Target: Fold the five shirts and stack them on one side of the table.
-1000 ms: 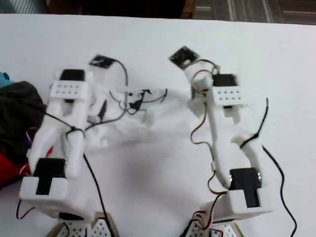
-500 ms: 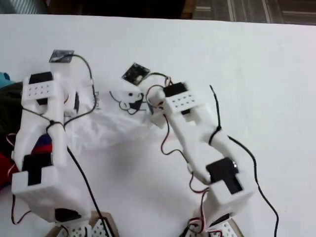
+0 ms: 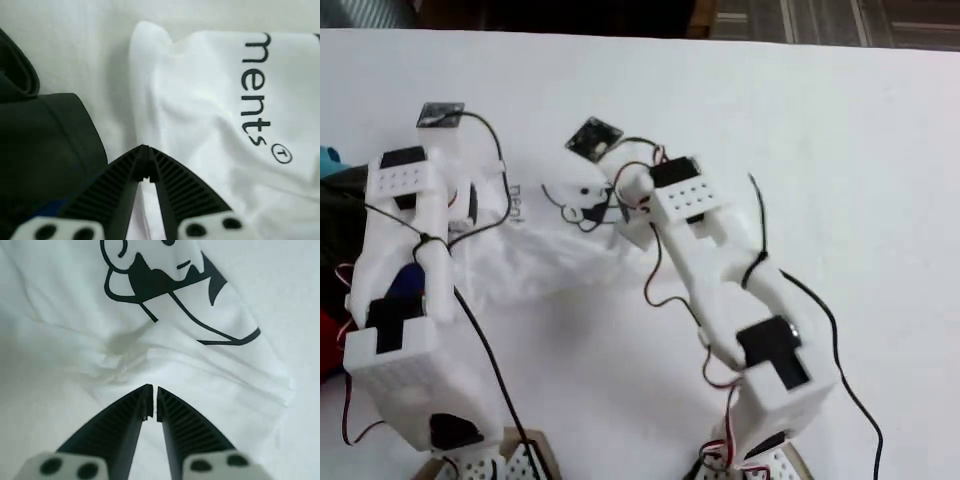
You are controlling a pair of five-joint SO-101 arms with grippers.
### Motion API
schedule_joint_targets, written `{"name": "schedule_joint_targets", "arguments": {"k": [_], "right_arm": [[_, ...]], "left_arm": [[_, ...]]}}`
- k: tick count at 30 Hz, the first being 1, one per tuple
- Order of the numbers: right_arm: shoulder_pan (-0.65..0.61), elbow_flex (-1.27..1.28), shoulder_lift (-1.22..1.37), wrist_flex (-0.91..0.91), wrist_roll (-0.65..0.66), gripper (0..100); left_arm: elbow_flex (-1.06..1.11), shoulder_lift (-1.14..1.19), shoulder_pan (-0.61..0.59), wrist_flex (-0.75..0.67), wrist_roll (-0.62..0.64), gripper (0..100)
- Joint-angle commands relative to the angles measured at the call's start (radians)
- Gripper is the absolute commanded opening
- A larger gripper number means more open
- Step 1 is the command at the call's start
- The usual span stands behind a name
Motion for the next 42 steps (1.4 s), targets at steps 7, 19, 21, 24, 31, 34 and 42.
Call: {"name": "schedule_joint_targets", "arguments": {"k": [7, 19, 21, 24, 31, 34, 42], "right_arm": [[0.076, -0.046, -0.363, 0.206, 0.006, 2.2], [0.441, -0.044, -0.526, 0.317, 0.155, 2.2], [0.473, -0.041, -0.553, 0.317, 0.169, 2.2], [0.503, -0.040, -0.584, 0.332, 0.195, 2.2], [0.510, -0.040, -0.607, 0.364, 0.195, 2.2], [0.530, -0.040, -0.607, 0.364, 0.195, 2.2], [0.717, 0.127, -0.607, 0.318, 0.193, 2.2]], "left_arm": [[-0.051, 0.002, -0.063, 0.035, 0.064, 19], [-0.062, 0.158, -0.051, 0.026, 0.169, 26], [-0.087, 0.203, -0.051, 0.021, 0.190, 26], [-0.125, 0.239, -0.043, 0.040, 0.203, 26], [-0.248, 0.361, 0.058, 0.198, 0.204, 26], [-0.314, 0.413, 0.077, 0.261, 0.198, 22], [-0.475, 0.502, 0.055, 0.374, 0.138, 2]]}}
